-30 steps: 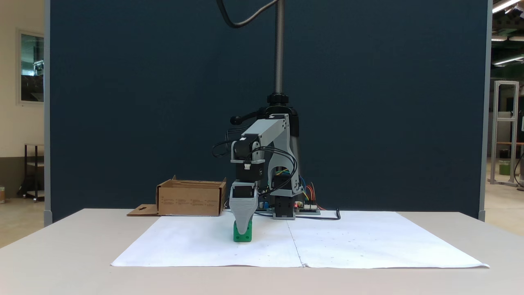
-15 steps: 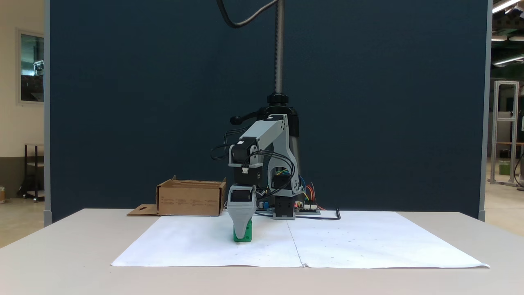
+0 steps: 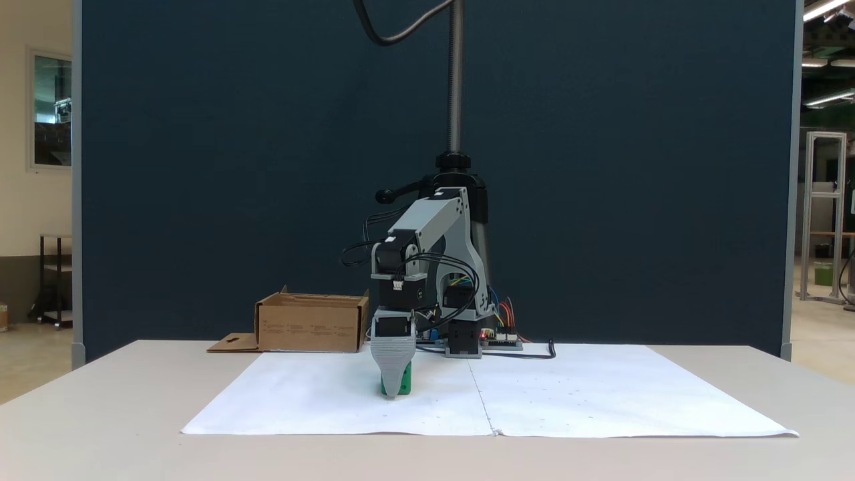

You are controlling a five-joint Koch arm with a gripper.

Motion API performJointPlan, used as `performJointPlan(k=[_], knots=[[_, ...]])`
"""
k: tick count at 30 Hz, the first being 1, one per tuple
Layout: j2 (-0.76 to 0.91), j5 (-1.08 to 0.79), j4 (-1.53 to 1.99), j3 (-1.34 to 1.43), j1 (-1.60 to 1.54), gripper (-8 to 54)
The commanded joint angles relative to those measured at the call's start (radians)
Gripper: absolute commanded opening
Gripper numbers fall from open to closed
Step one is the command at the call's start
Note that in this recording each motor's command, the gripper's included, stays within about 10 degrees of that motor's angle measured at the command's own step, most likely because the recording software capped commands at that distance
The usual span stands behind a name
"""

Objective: Grasp a green dice and put it in the bin.

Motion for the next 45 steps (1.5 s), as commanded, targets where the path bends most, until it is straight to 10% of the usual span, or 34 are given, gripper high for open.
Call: performJointPlan(k=[1,9,19,32,45], knots=[[0.026,-0.104,-0.034,-0.028,0.014,41.5],[0.02,-0.106,-0.046,-0.028,0.028,40.9],[0.021,-0.104,-0.115,-0.026,0.048,13.1],[0.078,-0.095,-0.13,-0.026,0.044,11.6],[0.479,0.04,-0.083,-0.026,0.149,11.6]])
